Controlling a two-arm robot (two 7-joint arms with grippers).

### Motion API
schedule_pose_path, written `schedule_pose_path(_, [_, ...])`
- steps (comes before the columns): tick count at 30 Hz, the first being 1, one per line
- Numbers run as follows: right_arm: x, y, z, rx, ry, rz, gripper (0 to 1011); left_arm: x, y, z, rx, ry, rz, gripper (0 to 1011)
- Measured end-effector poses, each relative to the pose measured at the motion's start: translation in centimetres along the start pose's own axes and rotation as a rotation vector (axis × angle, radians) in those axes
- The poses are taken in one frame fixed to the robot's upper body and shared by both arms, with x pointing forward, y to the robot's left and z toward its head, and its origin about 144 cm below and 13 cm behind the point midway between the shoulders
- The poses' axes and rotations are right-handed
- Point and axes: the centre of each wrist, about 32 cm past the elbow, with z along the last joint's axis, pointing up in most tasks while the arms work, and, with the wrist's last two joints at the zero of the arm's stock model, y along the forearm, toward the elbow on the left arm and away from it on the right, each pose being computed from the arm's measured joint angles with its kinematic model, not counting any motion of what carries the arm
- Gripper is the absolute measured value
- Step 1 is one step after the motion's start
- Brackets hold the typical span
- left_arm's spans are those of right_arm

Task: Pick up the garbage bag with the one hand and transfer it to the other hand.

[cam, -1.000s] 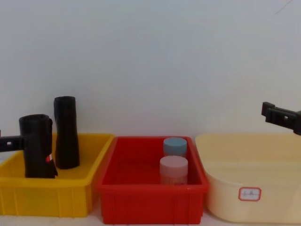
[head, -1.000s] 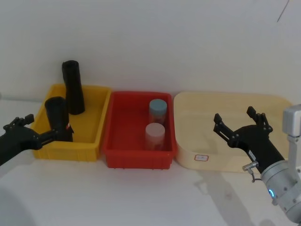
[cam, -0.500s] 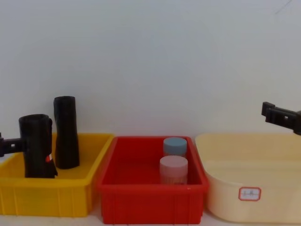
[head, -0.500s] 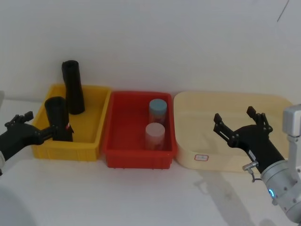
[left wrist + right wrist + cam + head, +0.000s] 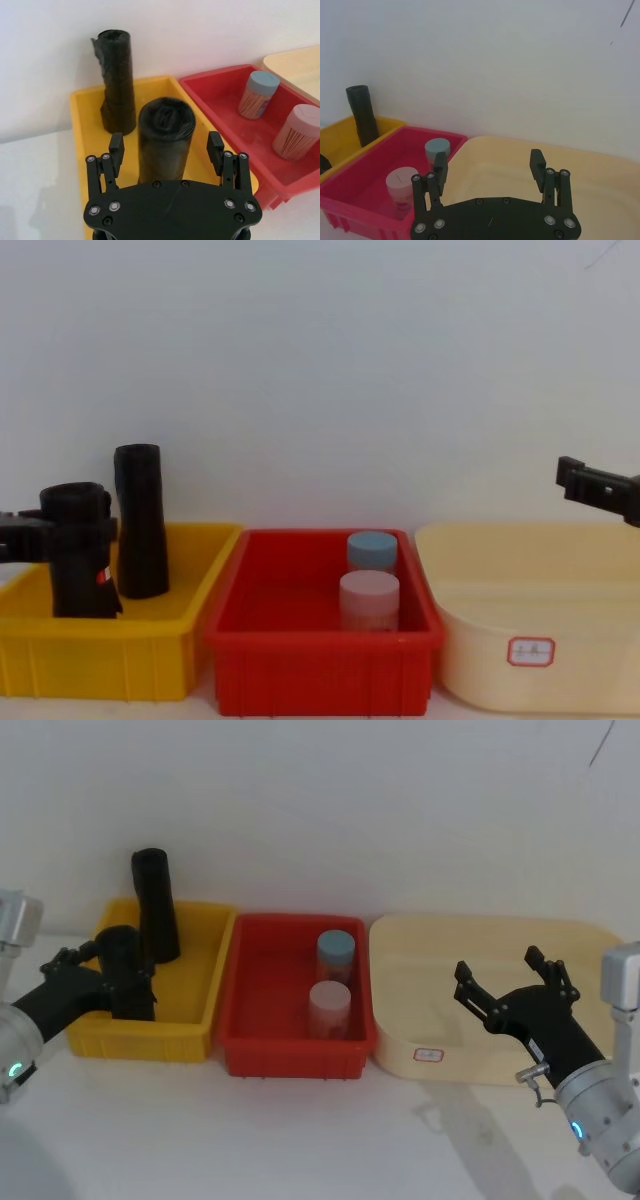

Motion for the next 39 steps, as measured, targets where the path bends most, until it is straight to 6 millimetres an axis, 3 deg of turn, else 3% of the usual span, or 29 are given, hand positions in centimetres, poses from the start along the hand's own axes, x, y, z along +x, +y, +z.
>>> schedule_pose_path(13, [0.0, 0.0, 0.0, 0.0, 0.0, 0.0, 1001, -0.7, -1.8, 0.2, -0.011, -0.021, -0.009, 1001])
schedule_pose_path(28, [0.0, 0.0, 0.0, 0.0, 0.0, 0.0, 1001, -0.9, -1.7, 0.0, 0.016, -0.043, 0.04, 1002])
schedule_pose_path(39, [0.0, 0.0, 0.0, 0.0, 0.0, 0.0, 1001, -0.9, -2.1, -1.4, 0.006, -0.02, 0.017, 1002])
